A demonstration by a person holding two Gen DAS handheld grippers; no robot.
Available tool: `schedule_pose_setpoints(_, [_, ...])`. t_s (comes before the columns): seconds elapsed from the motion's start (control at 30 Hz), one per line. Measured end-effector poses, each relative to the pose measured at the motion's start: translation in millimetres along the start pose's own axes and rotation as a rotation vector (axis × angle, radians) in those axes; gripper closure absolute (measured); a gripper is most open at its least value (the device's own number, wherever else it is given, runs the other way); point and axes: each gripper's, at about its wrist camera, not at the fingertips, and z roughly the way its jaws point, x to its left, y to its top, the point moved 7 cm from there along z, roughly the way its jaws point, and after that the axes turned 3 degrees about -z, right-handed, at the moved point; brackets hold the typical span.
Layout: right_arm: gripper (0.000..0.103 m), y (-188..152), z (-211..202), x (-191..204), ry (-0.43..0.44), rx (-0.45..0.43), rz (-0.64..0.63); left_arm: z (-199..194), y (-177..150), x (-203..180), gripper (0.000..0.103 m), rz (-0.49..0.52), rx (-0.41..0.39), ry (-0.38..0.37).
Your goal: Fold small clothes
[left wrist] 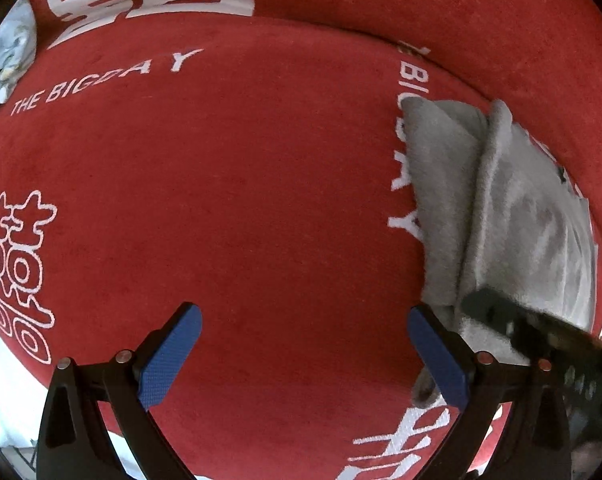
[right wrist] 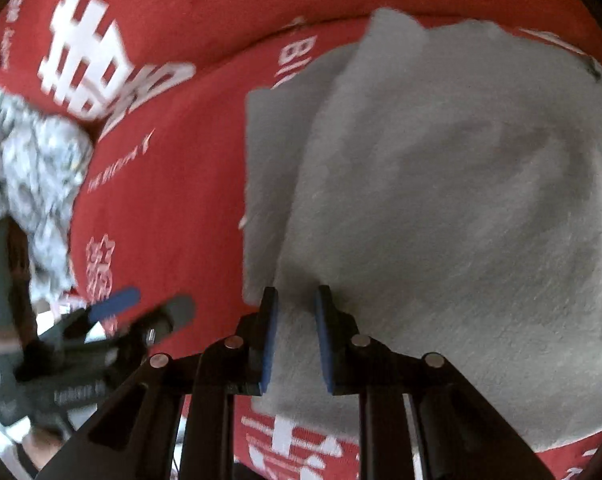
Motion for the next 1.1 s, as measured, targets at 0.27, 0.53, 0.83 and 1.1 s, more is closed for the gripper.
schedule_pose_setpoints(0.27, [0.074, -34.5, -22.7, -7.1, 0.024, 0.032, 0.049, -0.2, 6.6, 0.5, 0.000, -0.009, 0.006, -0.012])
schedule_pose_setpoints(0.53, [0.057, -60.3, -42.1, -49.7, 0.142, -0.017, 0.299, -0.6, 11.7, -4.7, 0.000, 0.017, 0.020, -0.013])
schedule_pose_setpoints(0.83, [0.045, -89.1, -50.9, -69.1, 0.210, -0.061, 0.409, 9.2, 17.7, -16.1, 0.000, 0.040, 0.043, -0.026])
schedule_pose_setpoints(1.1, [0.045, -116.4, -38.3, -80.1, 0.321, -0.057, 0.530, 15.1, 15.4, -35.0, 0.000, 0.002, 0.072, -0.111])
